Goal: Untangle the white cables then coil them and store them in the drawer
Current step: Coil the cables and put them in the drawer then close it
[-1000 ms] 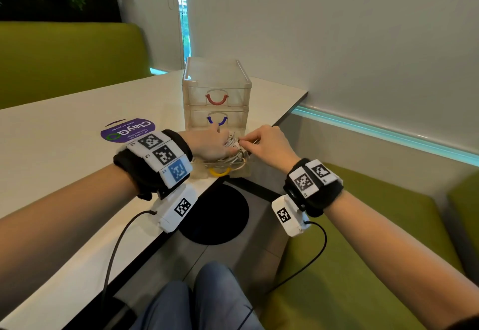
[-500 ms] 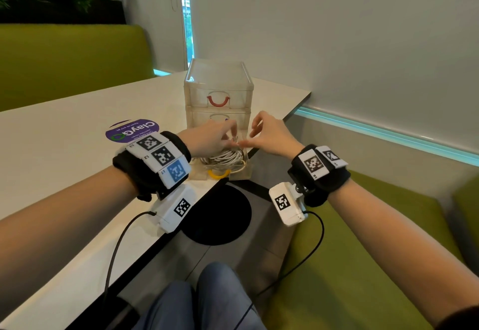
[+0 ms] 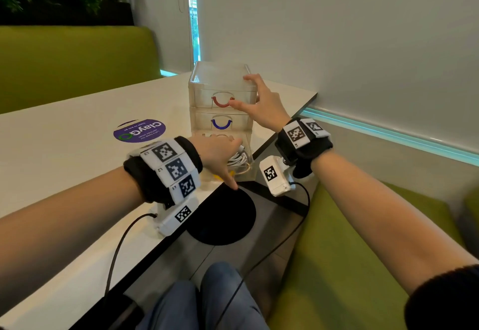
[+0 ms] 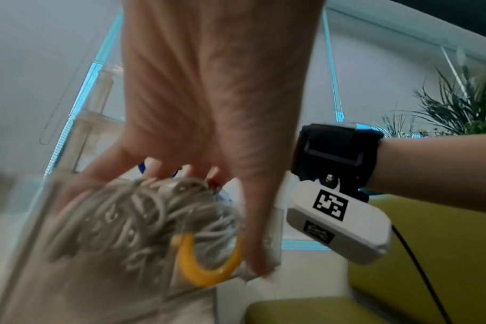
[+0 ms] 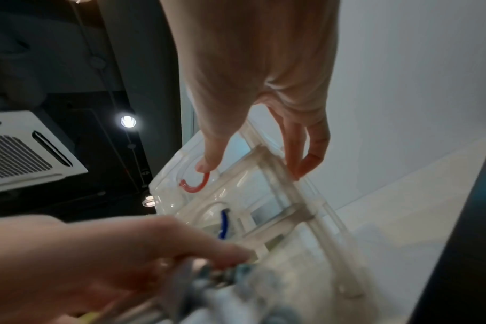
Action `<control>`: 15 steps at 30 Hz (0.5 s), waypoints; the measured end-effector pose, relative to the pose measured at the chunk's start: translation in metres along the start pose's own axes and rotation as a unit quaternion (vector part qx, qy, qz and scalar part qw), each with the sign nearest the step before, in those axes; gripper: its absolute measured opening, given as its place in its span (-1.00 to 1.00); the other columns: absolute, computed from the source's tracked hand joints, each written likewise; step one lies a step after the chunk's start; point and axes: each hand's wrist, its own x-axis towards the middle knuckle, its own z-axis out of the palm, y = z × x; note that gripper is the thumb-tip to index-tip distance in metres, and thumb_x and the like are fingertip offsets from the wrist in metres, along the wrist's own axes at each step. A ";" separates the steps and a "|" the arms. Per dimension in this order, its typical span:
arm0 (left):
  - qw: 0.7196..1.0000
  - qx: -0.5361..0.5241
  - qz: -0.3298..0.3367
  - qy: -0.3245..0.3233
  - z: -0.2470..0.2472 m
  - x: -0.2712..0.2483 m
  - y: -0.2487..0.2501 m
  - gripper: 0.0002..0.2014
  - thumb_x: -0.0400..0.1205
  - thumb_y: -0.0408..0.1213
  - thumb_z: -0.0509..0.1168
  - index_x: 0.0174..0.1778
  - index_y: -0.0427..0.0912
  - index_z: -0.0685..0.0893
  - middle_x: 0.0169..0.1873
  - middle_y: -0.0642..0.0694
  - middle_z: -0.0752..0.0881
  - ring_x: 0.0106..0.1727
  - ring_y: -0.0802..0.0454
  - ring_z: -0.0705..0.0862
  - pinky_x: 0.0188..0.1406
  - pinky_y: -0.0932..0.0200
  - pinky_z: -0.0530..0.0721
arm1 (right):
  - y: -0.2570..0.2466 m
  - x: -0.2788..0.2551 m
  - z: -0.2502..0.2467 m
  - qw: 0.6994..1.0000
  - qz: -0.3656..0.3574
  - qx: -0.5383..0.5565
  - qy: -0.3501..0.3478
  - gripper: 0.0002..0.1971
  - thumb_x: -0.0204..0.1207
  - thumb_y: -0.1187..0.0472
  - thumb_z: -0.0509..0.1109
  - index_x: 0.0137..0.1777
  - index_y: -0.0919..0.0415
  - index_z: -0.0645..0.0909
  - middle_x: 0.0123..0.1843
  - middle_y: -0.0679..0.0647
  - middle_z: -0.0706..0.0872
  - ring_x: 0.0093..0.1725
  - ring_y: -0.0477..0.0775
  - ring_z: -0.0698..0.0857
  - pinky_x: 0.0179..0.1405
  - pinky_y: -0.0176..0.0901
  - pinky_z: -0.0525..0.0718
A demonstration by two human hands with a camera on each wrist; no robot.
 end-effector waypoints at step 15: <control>0.972 0.189 0.069 0.120 0.001 0.007 -0.016 -0.29 0.56 0.21 0.17 0.49 -0.23 0.38 0.27 -0.16 0.40 0.21 -0.02 0.42 0.26 0.14 0.55 | 0.008 0.001 -0.004 0.999 -0.021 -0.034 0.001 -0.37 0.42 -0.09 0.44 0.41 0.11 0.31 0.12 -0.02 0.56 -0.25 -0.20 0.54 -0.35 -0.58 0.48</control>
